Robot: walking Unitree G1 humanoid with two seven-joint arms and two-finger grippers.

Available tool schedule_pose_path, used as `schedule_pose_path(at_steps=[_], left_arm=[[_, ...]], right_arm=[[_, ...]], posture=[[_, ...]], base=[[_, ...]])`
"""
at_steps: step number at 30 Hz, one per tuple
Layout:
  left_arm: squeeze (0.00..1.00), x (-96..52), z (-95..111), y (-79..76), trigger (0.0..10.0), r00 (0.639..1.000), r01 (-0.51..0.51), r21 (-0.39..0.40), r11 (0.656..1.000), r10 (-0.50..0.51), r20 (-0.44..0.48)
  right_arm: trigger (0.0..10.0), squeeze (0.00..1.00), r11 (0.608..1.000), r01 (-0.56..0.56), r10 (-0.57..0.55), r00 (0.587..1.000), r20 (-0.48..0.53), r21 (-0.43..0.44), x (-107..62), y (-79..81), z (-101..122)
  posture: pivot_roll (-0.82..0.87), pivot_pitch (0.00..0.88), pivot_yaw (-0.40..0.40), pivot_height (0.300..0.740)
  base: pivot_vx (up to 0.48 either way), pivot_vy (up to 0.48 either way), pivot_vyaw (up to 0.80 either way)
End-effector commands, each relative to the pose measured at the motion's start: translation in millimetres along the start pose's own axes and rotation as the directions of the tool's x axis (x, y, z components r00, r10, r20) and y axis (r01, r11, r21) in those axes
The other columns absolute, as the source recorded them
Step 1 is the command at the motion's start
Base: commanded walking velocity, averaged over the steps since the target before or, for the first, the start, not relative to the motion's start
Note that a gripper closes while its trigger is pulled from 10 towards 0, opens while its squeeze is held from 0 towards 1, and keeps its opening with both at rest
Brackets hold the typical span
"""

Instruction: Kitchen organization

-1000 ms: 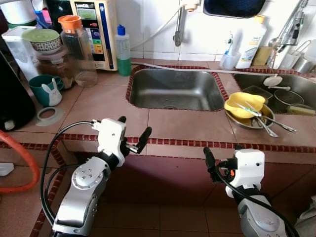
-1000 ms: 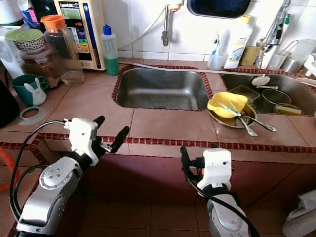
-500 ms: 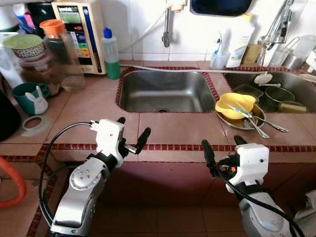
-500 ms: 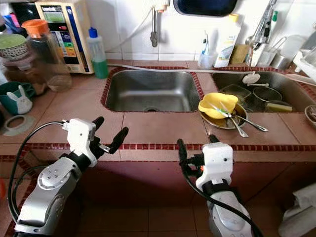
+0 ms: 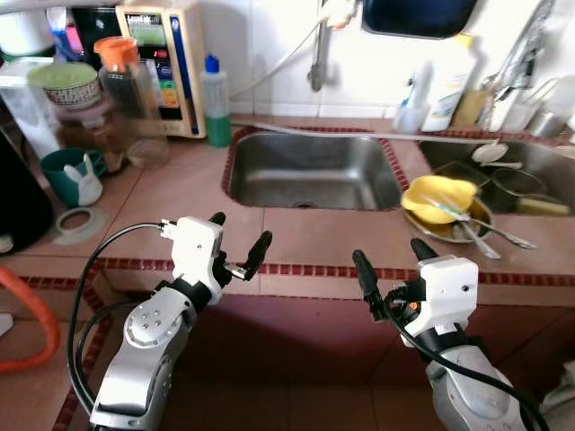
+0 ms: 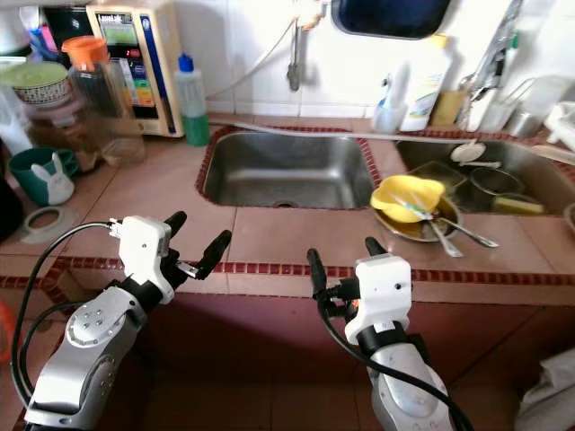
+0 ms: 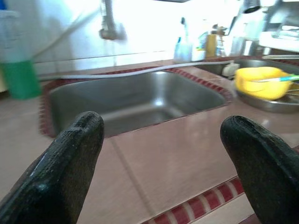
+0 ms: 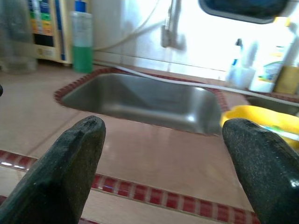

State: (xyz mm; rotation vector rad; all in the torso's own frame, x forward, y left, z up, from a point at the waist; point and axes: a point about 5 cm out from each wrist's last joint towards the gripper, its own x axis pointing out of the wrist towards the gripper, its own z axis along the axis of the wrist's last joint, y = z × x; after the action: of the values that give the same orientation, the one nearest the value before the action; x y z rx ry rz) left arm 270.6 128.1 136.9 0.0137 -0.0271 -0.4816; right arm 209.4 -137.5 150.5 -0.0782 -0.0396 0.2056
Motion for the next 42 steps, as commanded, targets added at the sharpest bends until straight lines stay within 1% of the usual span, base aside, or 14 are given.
schedule_pose_path(at_steps=[1, 18, 20, 22, 26, 29, 35, 37, 40, 42], left_arm=[[0.0, 0.3, 3.9, -2.3, 10.0, 1.0, 0.01, 0.007, 1.0, -0.01, 0.014], [0.0, 0.7, 2.2, -2.0, 10.0, 1.0, 0.013, 0.005, 1.0, -0.013, 0.006], [0.0, 0.7, 3.0, -3.3, 10.0, 1.0, 0.025, 0.018, 1.0, -0.025, 0.012], [0.0, 0.6, 1.6, -3.1, 10.0, 1.0, 0.017, 0.005, 1.0, -0.017, 0.001], [0.0, 1.7, 2.2, -3.2, 10.0, 1.0, -0.003, 0.006, 1.0, 0.003, 0.014], [0.0, 2.5, 1.8, -4.8, 10.0, 1.0, -0.001, 0.002, 1.0, 0.001, 0.009], [0.0, 3.0, 2.1, -6.0, 10.0, 1.0, 0.002, 0.019, 1.0, -0.002, 0.008], [0.0, 3.3, 2.5, -6.1, 10.0, 1.0, 0.001, 0.019, 1.0, -0.001, 0.011], [0.0, 3.4, 2.4, -5.8, 10.0, 1.0, 0.0, 0.02, 1.0, 0.0, 0.009], [0.0, 3.3, 2.4, -5.6, 10.0, 1.0, 0.0, 0.021, 1.0, 0.0, 0.008]], right_arm=[[10.0, 0.0, 1.0, -0.003, 0.003, 1.0, 0.018, -0.006, -0.9, -0.3, 5.2], [10.0, 0.0, 1.0, -0.019, 0.02, 0.999, 0.027, -0.013, 0.3, 2.1, 7.0], [10.0, 0.0, 1.0, -0.019, 0.019, 0.999, 0.028, -0.014, 0.3, 2.0, 7.0], [10.0, 0.0, 1.0, -0.015, 0.016, 0.999, 0.028, -0.015, 0.1, 1.9, 6.9], [10.0, 0.0, 1.0, -0.009, 0.01, 1.0, 0.025, -0.017, -1.2, 0.7, 6.8], [10.0, 0.0, 1.0, -0.007, 0.007, 1.0, 0.024, -0.017, -1.3, 0.5, 6.9], [10.0, 0.0, 0.999, 0.007, -0.007, 1.0, 0.017, -0.035, -1.1, -1.2, 6.4], [10.0, 0.0, 0.999, 0.019, -0.018, 1.0, 0.023, -0.046, -0.7, -2.8, 7.1], [10.0, 0.0, 0.999, 0.036, -0.036, 0.999, 0.0, -0.034, 0.9, -4.6, 5.3], [10.0, 0.0, 0.999, 0.03, -0.03, 1.0, 0.003, -0.033, 1.2, -3.9, 5.6]], posture=[[0.08, 0.0, 0.004, 0.74], [0.08, 0.0, 0.006, 0.74], [0.08, 0.0, 0.006, 0.74], [0.08, 0.0, 0.008, 0.74], [0.08, 0.0, 0.009, 0.74], [0.08, 0.0, 0.009, 0.74], [0.08, 0.0, 0.007, 0.74], [0.07, 0.0, 0.007, 0.74], [0.07, 0.0, 0.008, 0.74], [0.07, 0.0, 0.008, 0.74]], base=[[0.368, 0.247, 0.0], [0.296, 0.248, 0.0], [0.262, 0.24, 0.0], [0.326, 0.244, 0.0], [0.0, 0.0, 0.0], [0.0, 0.0, 0.0], [0.0, 0.0, 0.0], [0.0, -0.287, 0.0], [0.0, -0.355, 0.0], [0.0, -0.412, 0.0]])
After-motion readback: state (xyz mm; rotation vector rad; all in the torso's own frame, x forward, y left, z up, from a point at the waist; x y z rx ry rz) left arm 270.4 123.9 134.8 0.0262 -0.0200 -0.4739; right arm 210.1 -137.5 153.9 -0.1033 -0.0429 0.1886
